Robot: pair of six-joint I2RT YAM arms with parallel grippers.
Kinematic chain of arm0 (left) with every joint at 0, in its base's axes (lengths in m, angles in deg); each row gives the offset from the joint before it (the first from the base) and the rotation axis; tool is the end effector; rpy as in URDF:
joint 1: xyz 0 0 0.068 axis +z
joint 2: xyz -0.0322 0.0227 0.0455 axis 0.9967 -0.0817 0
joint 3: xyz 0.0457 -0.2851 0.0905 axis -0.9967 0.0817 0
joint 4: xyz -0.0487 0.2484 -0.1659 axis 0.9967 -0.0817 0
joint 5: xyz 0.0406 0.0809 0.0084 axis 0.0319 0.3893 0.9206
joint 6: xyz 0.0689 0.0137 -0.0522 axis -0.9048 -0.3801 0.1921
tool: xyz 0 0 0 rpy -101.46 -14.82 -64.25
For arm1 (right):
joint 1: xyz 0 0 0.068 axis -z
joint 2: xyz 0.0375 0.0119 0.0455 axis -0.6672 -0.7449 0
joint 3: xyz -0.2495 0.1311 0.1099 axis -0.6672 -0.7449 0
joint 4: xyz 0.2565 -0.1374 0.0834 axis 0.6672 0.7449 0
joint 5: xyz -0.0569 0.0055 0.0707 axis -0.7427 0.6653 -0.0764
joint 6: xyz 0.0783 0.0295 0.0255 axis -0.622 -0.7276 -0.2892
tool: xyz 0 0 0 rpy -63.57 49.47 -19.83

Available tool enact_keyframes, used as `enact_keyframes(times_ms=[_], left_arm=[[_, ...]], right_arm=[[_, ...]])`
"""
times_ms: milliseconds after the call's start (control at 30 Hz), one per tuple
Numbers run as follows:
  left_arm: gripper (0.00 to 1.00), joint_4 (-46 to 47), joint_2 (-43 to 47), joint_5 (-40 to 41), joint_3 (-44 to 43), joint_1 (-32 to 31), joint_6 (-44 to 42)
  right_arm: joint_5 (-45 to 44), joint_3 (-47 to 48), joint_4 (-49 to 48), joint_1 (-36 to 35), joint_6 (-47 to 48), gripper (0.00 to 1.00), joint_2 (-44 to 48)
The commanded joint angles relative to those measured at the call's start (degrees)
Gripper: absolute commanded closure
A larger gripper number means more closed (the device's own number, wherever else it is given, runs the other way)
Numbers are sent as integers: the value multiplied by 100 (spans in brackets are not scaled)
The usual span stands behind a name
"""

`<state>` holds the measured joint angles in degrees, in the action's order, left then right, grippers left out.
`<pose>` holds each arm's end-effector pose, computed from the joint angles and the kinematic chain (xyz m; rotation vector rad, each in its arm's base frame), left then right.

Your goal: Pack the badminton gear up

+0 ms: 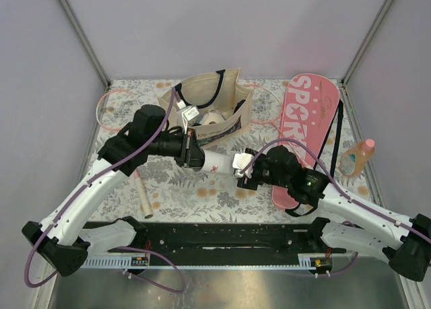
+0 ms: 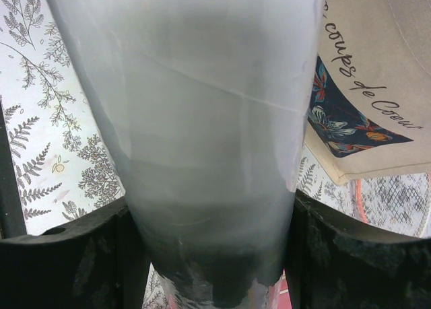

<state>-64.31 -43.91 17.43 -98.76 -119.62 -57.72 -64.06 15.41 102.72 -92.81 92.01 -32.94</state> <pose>0.1906 -0.1941 0.4067 0.6296 2.2191 -1.3977 0.1672 0.2257 0.2831 -1.4563 1.4179 0.3375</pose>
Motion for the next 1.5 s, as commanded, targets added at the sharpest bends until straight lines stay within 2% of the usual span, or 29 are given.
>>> enact_keyframes(times_ms=[0,67,167,300,433,533,600,767,933,1033,1100,1233,1333,1467], left_arm=[[100,482,-51,-74,16,-32,-31],[99,491,-51,-92,-1,-32,-48],[78,290,10,83,-89,-32,-162],[63,-219,124,759,-326,-32,-338],[49,-484,230,910,-545,-32,-391],[48,-817,291,1085,-818,-32,-540],[54,-1072,318,1278,-994,-32,-628],[58,-1451,397,1753,-1328,-32,-734],[55,-1469,607,2534,-1337,-24,-699],[54,-1372,730,3525,-961,-24,-725],[54,-1233,801,3844,-592,-24,-620],[57,-407,1108,3819,629,-24,-111],[58,-81,1074,3784,1149,-24,13],[59,8,767,4284,1536,-32,-30]], right_arm=[[234,204,-554,-72,81,35,10],[243,186,-563,-72,64,35,-8],[208,133,-581,-72,63,35,18],[208,-24,-607,-72,55,35,132],[226,-218,-607,-72,11,35,238],[190,-350,-590,-72,-16,35,325],[173,-368,-555,-72,-16,35,361],[59,-385,-510,-72,-103,34,440],[-82,-429,-607,-72,-367,35,580],[-196,-438,-642,-72,-507,35,730],[-336,-421,-616,-72,-604,35,879],[-757,-429,-677,-72,-771,35,1274],[-1108,-421,-756,-72,-894,36,1599],[-1330,-491,-915,-72,-974,36,1925]])
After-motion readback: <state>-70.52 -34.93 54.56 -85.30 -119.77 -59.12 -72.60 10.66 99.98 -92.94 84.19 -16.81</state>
